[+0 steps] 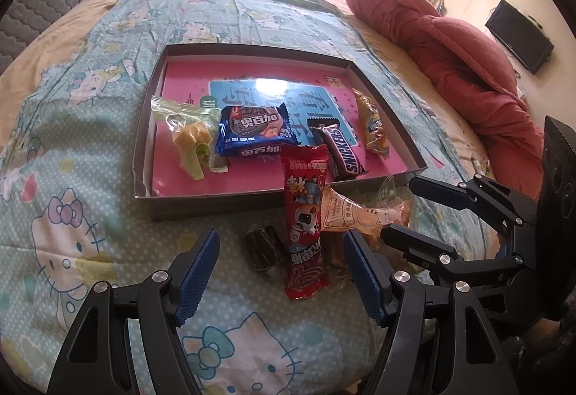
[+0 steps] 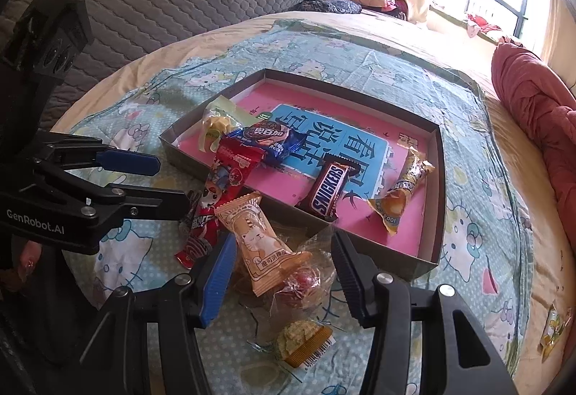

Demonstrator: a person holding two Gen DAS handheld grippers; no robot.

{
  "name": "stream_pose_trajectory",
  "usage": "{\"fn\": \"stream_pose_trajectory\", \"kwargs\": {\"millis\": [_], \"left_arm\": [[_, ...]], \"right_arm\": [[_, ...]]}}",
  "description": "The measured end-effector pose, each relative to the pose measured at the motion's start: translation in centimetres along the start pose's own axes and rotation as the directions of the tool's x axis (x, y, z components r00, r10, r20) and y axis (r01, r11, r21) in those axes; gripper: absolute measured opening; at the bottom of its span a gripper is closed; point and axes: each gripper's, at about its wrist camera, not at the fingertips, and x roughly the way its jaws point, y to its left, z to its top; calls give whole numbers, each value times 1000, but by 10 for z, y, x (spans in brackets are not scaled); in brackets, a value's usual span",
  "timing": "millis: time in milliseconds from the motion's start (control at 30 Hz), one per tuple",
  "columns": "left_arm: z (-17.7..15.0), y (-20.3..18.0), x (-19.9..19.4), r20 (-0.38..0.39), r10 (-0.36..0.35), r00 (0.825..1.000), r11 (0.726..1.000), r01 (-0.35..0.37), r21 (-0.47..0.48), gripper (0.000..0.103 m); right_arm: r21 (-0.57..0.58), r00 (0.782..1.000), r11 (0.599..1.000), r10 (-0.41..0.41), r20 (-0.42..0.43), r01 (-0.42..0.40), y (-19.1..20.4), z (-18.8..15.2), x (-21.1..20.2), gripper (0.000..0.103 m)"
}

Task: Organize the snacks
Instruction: 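Move both grippers back toward the snack pile beside the tray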

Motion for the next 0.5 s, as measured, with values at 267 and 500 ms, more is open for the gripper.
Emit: {"fn": "stream_pose_trajectory", "kwargs": {"millis": [267, 500], "left_arm": [[7, 5, 6, -8, -42, 999, 999, 42, -25, 73], [15, 11, 15, -16, -57, 998, 997, 56, -56, 73]], "right_arm": [[-26, 999, 1000, 15, -32, -16, 2, 4, 12, 54], [-45, 998, 998, 42, -35, -44, 4, 8, 22, 54]]}}
